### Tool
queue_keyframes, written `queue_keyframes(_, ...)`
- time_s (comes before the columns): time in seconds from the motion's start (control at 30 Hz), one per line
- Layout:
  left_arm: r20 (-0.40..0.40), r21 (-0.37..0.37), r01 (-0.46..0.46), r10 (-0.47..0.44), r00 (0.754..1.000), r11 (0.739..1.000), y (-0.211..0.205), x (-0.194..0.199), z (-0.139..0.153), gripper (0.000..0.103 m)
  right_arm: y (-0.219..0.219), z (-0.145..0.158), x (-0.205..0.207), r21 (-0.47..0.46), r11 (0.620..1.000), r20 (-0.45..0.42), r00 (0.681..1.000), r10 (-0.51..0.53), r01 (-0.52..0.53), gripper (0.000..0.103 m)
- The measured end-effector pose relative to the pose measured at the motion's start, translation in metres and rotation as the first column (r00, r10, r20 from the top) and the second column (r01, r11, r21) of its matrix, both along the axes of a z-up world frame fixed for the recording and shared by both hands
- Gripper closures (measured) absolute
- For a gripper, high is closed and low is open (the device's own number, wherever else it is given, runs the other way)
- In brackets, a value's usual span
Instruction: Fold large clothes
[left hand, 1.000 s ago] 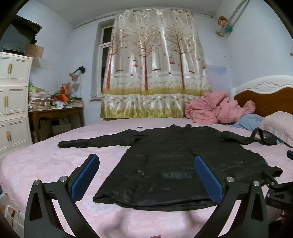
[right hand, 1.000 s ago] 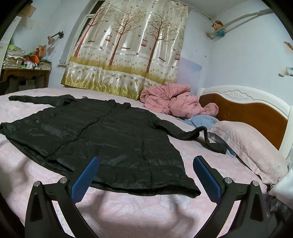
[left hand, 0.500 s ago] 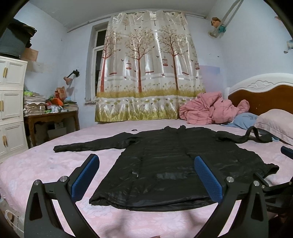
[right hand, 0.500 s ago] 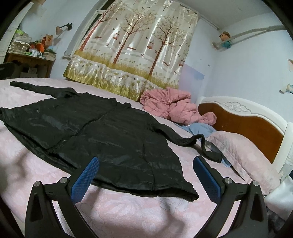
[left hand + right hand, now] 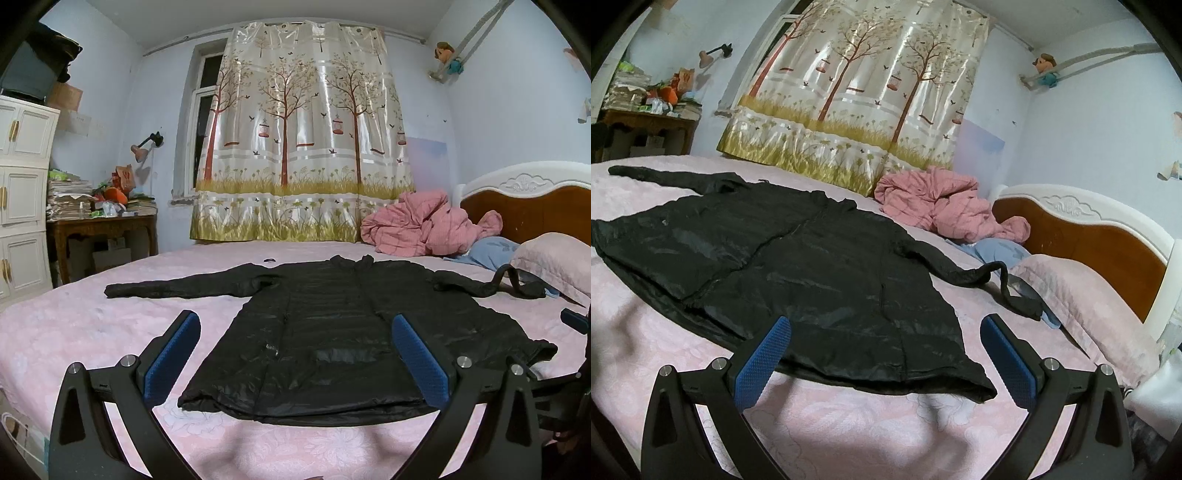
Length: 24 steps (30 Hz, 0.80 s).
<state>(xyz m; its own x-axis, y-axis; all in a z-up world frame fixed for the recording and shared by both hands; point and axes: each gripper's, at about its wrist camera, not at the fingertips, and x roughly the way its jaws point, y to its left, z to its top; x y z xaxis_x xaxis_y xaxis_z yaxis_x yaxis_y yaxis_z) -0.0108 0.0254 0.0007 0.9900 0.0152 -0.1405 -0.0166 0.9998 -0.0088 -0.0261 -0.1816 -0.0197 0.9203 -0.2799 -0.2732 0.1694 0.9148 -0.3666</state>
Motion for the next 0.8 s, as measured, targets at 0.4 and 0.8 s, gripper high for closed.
queue_keyframes(0.4, 0.023, 0.006, 0.049, -0.05, 0.999, 0.999, -0.0016, -0.0043, 0.001, 0.0, -0.0073, 0.0023, 0.0032, 0.036, 0.999, 0.004, 1.0, -0.001, 0.001, 0.0)
queue_keyframes(0.8, 0.019, -0.015, 0.04, -0.039, 0.999, 0.999, 0.004, -0.0037, 0.0, 0.0, -0.0097, 0.0023, 0.0027, 0.048, 0.999, 0.001, 1.0, -0.005, 0.005, 0.0)
